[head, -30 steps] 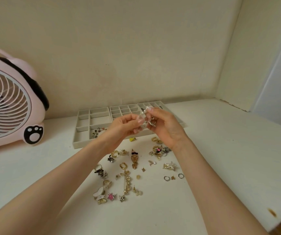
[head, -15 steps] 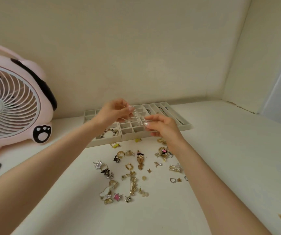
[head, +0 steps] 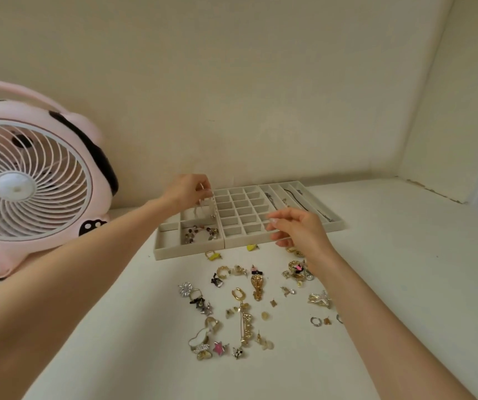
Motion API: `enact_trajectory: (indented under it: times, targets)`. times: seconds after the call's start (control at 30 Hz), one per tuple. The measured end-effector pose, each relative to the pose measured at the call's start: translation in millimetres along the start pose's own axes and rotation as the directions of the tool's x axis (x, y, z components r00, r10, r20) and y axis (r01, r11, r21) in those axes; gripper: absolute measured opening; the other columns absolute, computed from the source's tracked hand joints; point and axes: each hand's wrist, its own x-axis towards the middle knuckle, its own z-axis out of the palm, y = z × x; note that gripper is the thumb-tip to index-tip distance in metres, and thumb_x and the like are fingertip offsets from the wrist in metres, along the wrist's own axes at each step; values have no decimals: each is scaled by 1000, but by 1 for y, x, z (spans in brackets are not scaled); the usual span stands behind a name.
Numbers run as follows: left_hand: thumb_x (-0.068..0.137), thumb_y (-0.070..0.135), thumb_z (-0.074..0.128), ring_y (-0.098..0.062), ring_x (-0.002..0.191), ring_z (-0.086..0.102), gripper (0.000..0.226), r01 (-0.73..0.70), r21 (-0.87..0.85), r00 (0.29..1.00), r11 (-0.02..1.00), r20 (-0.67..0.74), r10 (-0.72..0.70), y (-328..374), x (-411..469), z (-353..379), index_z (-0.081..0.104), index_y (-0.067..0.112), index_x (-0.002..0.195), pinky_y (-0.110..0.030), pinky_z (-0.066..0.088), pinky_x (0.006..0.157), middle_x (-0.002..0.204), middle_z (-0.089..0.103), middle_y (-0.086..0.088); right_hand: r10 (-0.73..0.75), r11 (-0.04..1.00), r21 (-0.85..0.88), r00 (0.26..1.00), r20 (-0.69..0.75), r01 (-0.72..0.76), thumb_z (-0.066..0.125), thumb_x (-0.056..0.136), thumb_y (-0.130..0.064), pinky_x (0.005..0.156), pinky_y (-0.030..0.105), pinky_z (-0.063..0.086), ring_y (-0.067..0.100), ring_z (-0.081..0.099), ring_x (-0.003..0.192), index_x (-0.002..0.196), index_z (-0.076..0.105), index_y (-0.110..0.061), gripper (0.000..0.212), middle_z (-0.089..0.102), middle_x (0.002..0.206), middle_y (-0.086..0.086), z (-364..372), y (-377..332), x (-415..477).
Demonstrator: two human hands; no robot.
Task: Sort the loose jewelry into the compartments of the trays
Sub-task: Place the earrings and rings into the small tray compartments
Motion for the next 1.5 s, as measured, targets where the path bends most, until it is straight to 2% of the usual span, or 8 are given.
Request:
enact_trajectory:
  times: [0.1, 0.23, 0.57, 0.8, 1.0, 1.13, 1.3, 1.5]
  targets:
    - [89, 26, 61, -16, 69, 61, 15, 74, -31, 996, 997, 57, -72, -14, 10, 10, 61, 12, 94, -30, 51, 71, 81, 67, -4, 5, 1000, -1, 1000, -2, -5, 57, 90, -3, 57, 16, 52, 12, 62, 69, 91, 69, -12, 14, 69, 90, 10, -1, 1, 1]
    - [88, 27, 62, -22, 87, 58, 17, 131, 165, 987, 977, 74, -145, -35, 16, 20, 61, 15, 100, -33, 49, 78, 101, 65, -6, 9, 1000, -6, 1000, 7, -9, 58, 90, -4, 56, 16, 52, 13, 61, 68, 92, 69, -11, 13, 69, 87, 8, 1, 1, 2]
    - [91, 24, 55, -28, 101, 54, 18, 64, 269, 998, 961, -7, -65, -43, 14, 29, 58, 14, 106, -38, 46, 84, 113, 55, -9, 4, 1000, -16, 1000, 21, -4, 58, 90, -5, 55, 16, 51, 11, 61, 66, 91, 69, -12, 12, 70, 86, 7, 3, 0, -1]
    - [90, 20, 58, -18, 86, 57, 13, -84, 48, 987, 995, -135, 90, -3, -26, 24, 60, 15, 101, -31, 45, 74, 105, 56, -1, 0, 994, -109, 997, 74, 8, 57, 90, -4, 56, 17, 52, 11, 61, 65, 97, 69, -7, 13, 69, 84, 6, 8, 0, -2]
    - [88, 21, 61, -8, 82, 56, 7, -228, -161, 973, 960, -84, 216, 39, -76, 31, 62, 19, 95, -17, 43, 69, 99, 58, 8, -21, 947, -310, 981, 193, 81, 67, 84, -6, 55, 16, 49, 10, 62, 60, 88, 69, -14, 8, 68, 78, 1, 13, 0, -7]
    - [88, 22, 61, -5, 83, 56, 9, -240, -234, 971, 942, -53, 234, 51, -97, 30, 64, 17, 95, -11, 43, 69, 97, 59, 10, 70, 832, -533, 923, 379, 156, 75, 78, -21, 63, 19, 49, 2, 60, 65, 81, 70, -18, 7, 68, 79, -4, 10, -4, -14]
    - [88, 20, 61, -6, 81, 56, 5, -199, -282, 980, 939, -44, 194, 52, -113, 36, 64, 18, 91, -17, 44, 67, 90, 57, 13, 174, 688, -701, 895, 412, 189, 83, 67, -36, 69, 32, 52, 8, 59, 67, 81, 71, -21, 24, 66, 77, -4, 11, -7, -20]
    - [87, 20, 63, -6, 81, 58, 3, -131, -381, 990, 915, -2, 141, 49, -123, 37, 63, 23, 90, -17, 46, 70, 89, 60, 14, 197, 652, -723, 870, 452, 228, 81, 71, -22, 69, 28, 50, 7, 58, 65, 84, 69, -22, 17, 62, 75, -8, 18, -9, -25]
